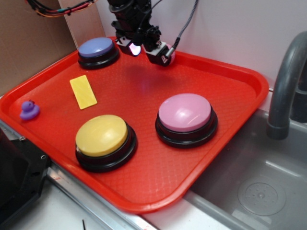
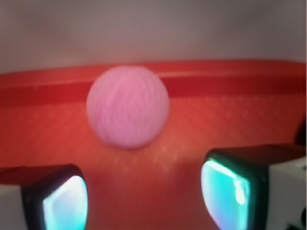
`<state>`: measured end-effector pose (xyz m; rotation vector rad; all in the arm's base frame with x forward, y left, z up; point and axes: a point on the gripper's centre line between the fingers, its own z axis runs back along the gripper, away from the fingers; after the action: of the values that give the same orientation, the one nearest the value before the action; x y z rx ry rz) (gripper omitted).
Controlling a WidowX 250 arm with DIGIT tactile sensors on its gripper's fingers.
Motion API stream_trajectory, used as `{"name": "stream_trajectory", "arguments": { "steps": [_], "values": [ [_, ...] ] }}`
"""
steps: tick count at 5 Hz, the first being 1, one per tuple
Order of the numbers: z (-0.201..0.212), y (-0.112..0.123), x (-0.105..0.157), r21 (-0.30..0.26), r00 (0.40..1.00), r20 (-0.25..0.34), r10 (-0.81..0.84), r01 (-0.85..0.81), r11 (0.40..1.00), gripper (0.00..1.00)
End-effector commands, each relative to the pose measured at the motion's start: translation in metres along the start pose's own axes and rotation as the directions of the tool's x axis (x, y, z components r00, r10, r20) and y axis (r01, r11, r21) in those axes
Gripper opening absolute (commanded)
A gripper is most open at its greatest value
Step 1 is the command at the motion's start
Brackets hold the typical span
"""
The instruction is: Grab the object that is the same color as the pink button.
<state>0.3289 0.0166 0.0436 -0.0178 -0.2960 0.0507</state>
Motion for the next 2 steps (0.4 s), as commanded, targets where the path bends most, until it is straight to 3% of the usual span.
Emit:
{"name": "stream_trajectory", "arguments": {
  "steps": [1, 2],
  "values": [
    [0.0054, -0.0118, 0.0269, 0.018, 0.994, 0.083, -0.073, 0.071, 0.997, 1.00],
    [0.0028, -0.0146, 0.0291, 0.026, 0.992, 0.095, -0.084, 0.082, 0.996, 1.00]
  ]
}}
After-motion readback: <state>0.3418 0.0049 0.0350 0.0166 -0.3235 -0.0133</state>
